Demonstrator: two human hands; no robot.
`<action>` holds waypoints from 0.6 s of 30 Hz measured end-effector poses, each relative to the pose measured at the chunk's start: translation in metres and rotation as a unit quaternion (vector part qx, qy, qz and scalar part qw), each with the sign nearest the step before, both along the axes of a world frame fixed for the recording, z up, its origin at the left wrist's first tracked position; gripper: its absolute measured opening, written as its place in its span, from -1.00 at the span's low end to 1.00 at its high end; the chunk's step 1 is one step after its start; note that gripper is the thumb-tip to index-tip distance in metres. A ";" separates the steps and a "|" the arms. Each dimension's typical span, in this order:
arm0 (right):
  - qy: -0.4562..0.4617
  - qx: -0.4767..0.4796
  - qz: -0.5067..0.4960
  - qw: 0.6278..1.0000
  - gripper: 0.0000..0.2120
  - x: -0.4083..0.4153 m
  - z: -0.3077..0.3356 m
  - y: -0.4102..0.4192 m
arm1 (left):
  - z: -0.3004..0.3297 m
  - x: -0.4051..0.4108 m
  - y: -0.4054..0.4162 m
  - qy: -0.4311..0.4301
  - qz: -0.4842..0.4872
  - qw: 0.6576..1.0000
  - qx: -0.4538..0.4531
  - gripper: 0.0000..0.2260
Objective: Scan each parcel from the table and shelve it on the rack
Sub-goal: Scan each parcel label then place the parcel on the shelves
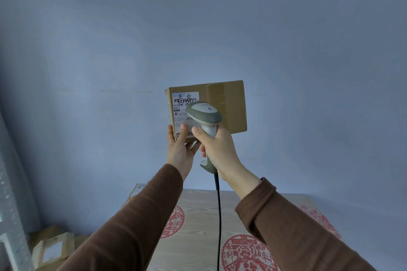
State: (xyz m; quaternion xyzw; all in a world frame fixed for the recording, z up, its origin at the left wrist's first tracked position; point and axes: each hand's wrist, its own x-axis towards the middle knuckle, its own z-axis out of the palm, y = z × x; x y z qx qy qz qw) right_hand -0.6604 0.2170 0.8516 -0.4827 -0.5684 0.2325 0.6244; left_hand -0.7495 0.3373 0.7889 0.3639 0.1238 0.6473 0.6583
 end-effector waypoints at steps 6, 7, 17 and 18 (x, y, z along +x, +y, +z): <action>0.034 0.028 -0.018 0.999 -0.76 0.018 -0.007 0.009 | 0.006 -0.014 -0.015 -0.008 0.014 1.000 -0.011 -0.36; 0.045 0.043 -0.036 0.997 -0.75 0.021 -0.009 0.013 | 0.006 -0.020 -0.018 -0.006 0.021 1.000 -0.013 -0.36; 0.207 0.010 -0.026 0.978 -0.79 -0.018 -0.046 0.072 | -0.010 -0.135 -0.043 -0.013 0.128 0.990 -0.059 -0.39; 0.217 -0.007 0.001 0.976 -0.79 -0.031 -0.051 0.077 | -0.012 -0.151 -0.046 -0.012 0.139 0.988 -0.064 -0.39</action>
